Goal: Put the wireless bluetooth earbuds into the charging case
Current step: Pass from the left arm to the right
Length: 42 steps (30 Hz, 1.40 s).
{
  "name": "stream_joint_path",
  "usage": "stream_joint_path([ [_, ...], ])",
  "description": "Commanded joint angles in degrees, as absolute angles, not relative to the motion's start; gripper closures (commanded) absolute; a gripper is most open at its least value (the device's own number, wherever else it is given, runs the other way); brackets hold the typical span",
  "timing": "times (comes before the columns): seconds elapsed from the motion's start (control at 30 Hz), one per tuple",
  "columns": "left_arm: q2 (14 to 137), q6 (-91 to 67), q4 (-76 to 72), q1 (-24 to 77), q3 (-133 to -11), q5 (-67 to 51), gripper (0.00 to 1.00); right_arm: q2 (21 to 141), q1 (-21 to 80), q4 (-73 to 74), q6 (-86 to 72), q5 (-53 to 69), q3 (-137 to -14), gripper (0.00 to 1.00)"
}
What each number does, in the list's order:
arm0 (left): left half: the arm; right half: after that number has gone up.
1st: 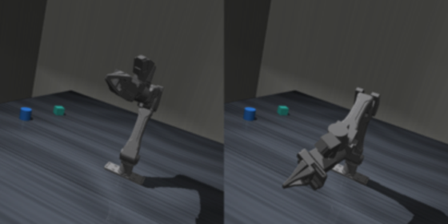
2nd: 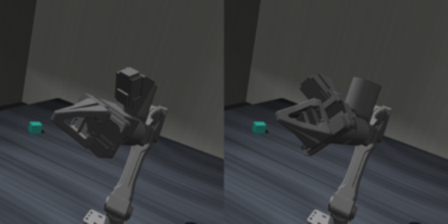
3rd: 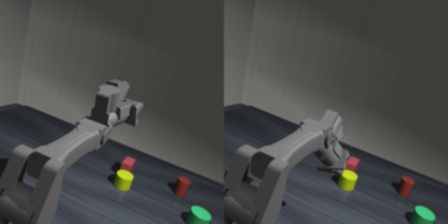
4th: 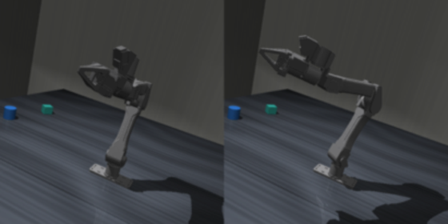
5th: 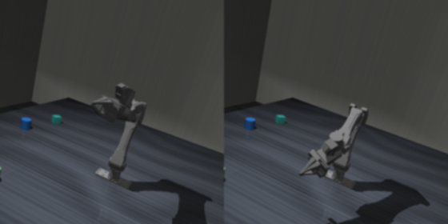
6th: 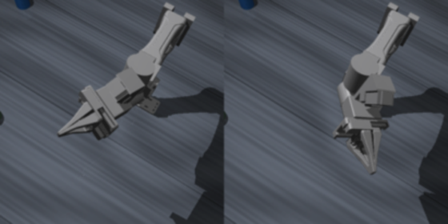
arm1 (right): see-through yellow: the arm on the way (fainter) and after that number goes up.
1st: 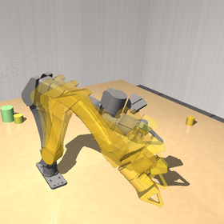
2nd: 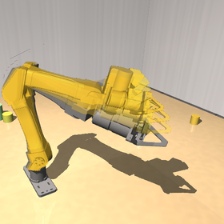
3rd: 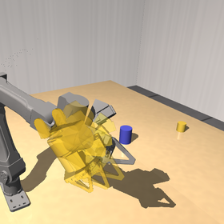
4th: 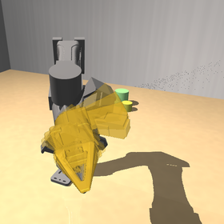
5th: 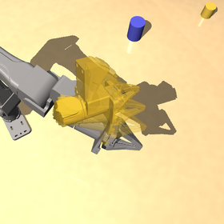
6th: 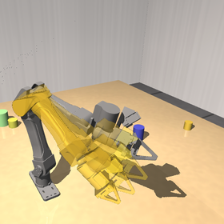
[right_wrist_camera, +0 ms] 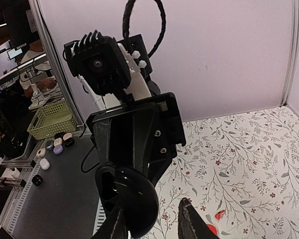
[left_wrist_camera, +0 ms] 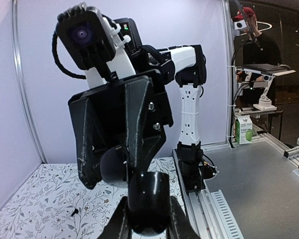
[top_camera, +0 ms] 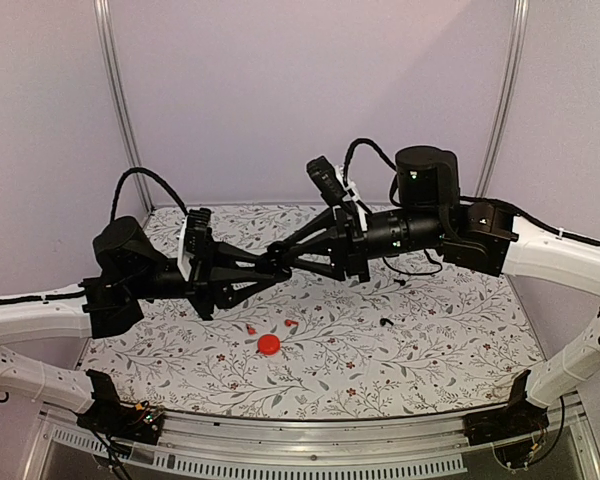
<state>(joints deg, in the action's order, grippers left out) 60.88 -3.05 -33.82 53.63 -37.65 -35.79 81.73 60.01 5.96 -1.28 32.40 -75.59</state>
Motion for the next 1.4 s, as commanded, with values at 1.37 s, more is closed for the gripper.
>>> stream_joint_path([
  [1.37, 60.2, -0.8, -30.1, 54.4, -38.3, -33.1, 0.73, 82.8, 60.8, 10.1, 2.9, 34.0, -78.7, 1.00],
])
